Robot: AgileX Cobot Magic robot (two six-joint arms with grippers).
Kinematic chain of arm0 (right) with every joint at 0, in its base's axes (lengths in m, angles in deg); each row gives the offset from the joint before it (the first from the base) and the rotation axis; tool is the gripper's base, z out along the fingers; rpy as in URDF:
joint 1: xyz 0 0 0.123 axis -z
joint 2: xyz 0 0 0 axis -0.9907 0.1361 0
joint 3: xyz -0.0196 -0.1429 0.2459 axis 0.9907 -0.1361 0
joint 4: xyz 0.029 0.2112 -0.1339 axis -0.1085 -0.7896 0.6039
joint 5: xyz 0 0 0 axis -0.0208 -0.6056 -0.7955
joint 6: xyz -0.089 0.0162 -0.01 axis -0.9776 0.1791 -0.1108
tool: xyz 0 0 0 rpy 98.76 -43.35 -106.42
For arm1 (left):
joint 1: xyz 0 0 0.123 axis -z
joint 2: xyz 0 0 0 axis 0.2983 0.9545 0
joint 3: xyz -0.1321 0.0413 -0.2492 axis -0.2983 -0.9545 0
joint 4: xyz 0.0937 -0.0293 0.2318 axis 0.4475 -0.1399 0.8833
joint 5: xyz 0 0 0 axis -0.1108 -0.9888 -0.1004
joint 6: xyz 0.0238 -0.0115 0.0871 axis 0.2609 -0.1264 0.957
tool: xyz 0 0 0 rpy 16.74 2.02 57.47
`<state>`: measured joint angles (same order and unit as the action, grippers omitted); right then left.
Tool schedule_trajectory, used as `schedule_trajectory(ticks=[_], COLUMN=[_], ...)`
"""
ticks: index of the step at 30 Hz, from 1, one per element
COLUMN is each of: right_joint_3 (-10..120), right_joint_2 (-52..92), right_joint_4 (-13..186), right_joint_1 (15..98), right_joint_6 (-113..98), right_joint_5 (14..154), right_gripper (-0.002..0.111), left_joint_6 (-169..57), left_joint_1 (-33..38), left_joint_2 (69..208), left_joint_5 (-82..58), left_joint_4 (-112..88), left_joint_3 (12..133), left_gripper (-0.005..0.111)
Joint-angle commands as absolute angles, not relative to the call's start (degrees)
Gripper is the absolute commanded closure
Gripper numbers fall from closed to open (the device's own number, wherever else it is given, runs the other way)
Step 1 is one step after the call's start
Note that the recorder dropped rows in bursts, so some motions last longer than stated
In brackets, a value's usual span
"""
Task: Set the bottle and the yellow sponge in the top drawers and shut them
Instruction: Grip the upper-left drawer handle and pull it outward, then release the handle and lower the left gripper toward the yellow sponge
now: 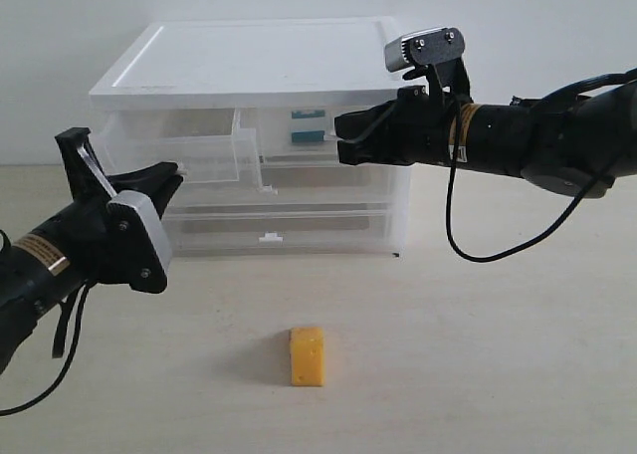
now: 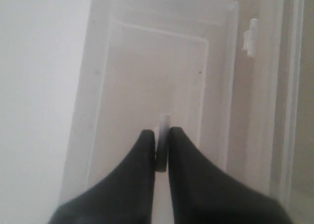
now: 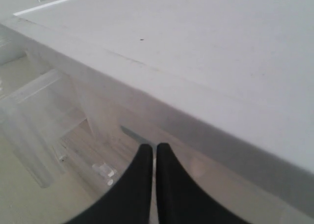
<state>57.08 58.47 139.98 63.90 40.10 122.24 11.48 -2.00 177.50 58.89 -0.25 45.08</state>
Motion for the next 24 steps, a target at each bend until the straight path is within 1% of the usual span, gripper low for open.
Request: schedule_trajectory(ticks=[1, 12, 24], right_joint_3=[57.4, 57.4, 57.4], right_joint_2=[57.9, 57.9, 57.9], right_joint_4=[139.3, 139.3, 139.3], right_joint_1=[63.9, 63.9, 63.9], right_joint_6=[39.6, 39.6, 39.6], right_joint_5=[122.3, 122.4, 122.4], right_gripper=[0.108, 0.108, 0.108], left_joint_6=[11.8, 11.8, 11.6], left_joint_1=[-0.7, -0.7, -0.7], left_joint_2=[177.1, 176.2, 176.1], left_joint_5=[58.4, 58.4, 58.4], left_joint_4=[-1.2, -1.3, 0.3], left_joint_3=[43.7, 39.1, 38.7], left_gripper=[0.103, 0.103, 0.103])
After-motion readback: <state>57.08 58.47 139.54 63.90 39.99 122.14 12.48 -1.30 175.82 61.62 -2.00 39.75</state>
